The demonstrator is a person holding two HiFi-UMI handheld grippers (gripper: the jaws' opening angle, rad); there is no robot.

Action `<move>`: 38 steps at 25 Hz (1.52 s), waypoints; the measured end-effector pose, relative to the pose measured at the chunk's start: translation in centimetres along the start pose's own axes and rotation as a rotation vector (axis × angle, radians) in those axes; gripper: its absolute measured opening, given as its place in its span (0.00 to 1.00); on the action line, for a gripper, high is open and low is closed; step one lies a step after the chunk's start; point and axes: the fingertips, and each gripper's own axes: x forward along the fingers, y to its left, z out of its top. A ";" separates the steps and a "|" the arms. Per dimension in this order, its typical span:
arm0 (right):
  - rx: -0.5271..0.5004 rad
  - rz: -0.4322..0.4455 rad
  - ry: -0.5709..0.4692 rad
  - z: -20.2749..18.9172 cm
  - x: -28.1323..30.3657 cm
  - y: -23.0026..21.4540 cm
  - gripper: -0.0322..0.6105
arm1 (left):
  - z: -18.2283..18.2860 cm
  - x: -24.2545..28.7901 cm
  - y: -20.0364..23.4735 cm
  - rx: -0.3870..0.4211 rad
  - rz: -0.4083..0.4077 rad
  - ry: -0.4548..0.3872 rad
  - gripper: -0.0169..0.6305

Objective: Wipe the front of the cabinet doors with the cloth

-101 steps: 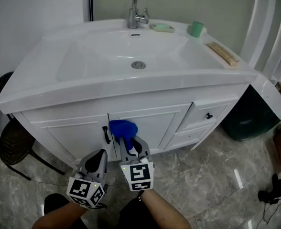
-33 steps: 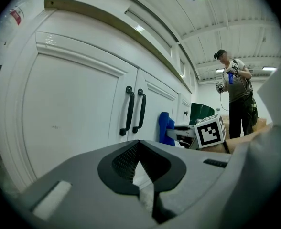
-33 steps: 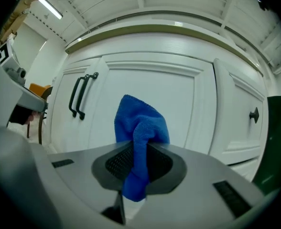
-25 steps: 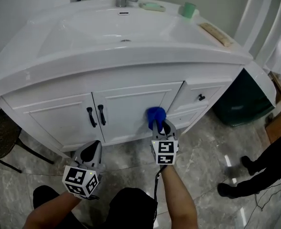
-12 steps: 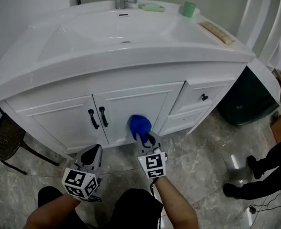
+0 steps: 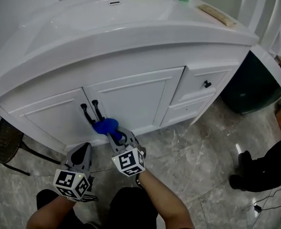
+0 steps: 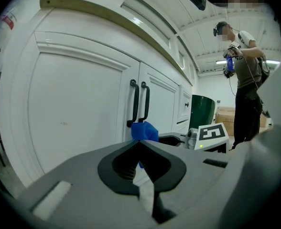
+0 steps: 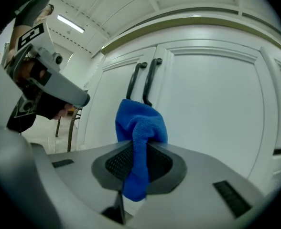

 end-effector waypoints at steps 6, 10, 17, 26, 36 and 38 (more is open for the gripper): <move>0.069 -0.152 0.074 -3.7 -3.3 -6.5 0.13 | -0.5 1.0 -1.5 -0.010 -0.025 0.005 0.03; 0.062 -0.244 0.122 -6.1 -5.5 -10.8 0.13 | -0.7 1.9 -2.8 -0.003 -0.049 0.008 0.03; 0.054 -0.413 0.143 -8.8 -8.7 -16.7 0.13 | -1.1 1.9 -3.1 0.012 -0.041 0.029 0.03; 0.182 -0.594 0.129 -10.9 -12.7 -21.4 0.13 | -1.5 1.8 -1.8 0.012 -0.029 0.043 0.03; 0.184 -0.341 -0.026 -6.6 -7.5 -9.7 0.13 | -3.6 2.0 -0.5 -0.049 -0.012 0.060 0.03; 0.143 -0.247 -0.062 -5.2 -5.2 -6.0 0.13 | -3.8 2.0 0.1 -0.049 -0.001 0.058 0.03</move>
